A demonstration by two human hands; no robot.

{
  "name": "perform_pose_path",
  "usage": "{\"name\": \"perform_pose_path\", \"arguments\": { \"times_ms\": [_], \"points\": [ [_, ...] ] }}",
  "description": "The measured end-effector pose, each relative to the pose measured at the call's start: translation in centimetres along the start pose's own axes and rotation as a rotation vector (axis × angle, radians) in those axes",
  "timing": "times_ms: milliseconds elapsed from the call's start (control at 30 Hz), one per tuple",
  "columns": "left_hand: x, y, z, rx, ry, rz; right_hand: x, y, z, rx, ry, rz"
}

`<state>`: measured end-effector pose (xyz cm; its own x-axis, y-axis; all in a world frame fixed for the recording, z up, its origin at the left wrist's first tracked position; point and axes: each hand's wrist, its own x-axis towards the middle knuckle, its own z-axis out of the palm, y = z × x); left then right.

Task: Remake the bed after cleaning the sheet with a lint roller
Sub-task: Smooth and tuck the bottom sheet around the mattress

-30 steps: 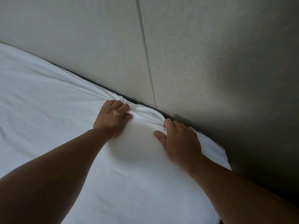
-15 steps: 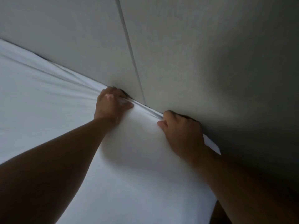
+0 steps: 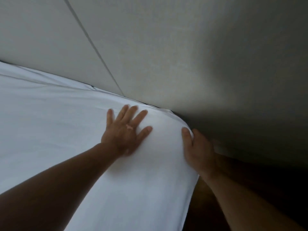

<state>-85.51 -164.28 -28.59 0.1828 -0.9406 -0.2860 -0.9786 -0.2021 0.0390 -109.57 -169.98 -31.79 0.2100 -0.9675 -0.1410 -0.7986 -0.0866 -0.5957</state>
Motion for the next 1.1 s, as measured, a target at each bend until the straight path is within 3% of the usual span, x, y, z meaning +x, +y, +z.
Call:
{"name": "perform_pose_path", "arguments": {
  "times_ms": [67,233,333,400,500,567,633,667,767,900,1033,1100],
  "points": [
    [0.3,0.5,0.3,0.027,0.029,-0.012,2.1,1.9,-0.1,-0.144,0.013,-0.13],
    [0.2,0.3,0.7,0.004,0.063,-0.027,3.4,2.9,2.3,-0.183,0.054,-0.12],
    [-1.1,0.1,-0.6,-0.024,0.022,-0.038,2.4,4.0,1.0,0.028,0.003,0.19],
    [-4.3,0.5,-0.7,-0.035,0.089,0.0,-0.2,5.5,-1.2,0.112,-0.088,0.406],
    [-11.1,3.1,0.5,-0.037,0.136,0.147,-8.5,5.0,-1.2,0.232,-0.27,0.491],
    [-13.4,4.7,1.4,-0.023,0.031,0.171,-13.5,3.6,0.8,0.555,-0.399,0.712],
    [-13.6,5.7,1.9,-0.003,-0.006,0.151,-16.5,2.6,2.9,0.778,-0.413,0.935],
    [-13.3,6.0,2.3,0.007,0.006,0.139,-17.3,2.2,4.0,0.791,-0.366,0.946],
    [-12.1,7.5,3.7,0.046,0.029,0.064,-17.6,1.8,6.7,0.648,-0.139,0.747],
    [-10.1,9.6,4.7,0.123,0.022,-0.042,-16.9,4.9,6.2,0.418,-0.002,0.504],
    [-10.1,9.8,5.0,0.221,0.011,-0.065,-14.8,7.9,5.2,0.223,-0.028,0.361],
    [-10.2,9.7,4.3,0.19,-0.022,-0.069,-13.7,8.6,5.8,0.16,-0.115,0.471]
  ]
}}
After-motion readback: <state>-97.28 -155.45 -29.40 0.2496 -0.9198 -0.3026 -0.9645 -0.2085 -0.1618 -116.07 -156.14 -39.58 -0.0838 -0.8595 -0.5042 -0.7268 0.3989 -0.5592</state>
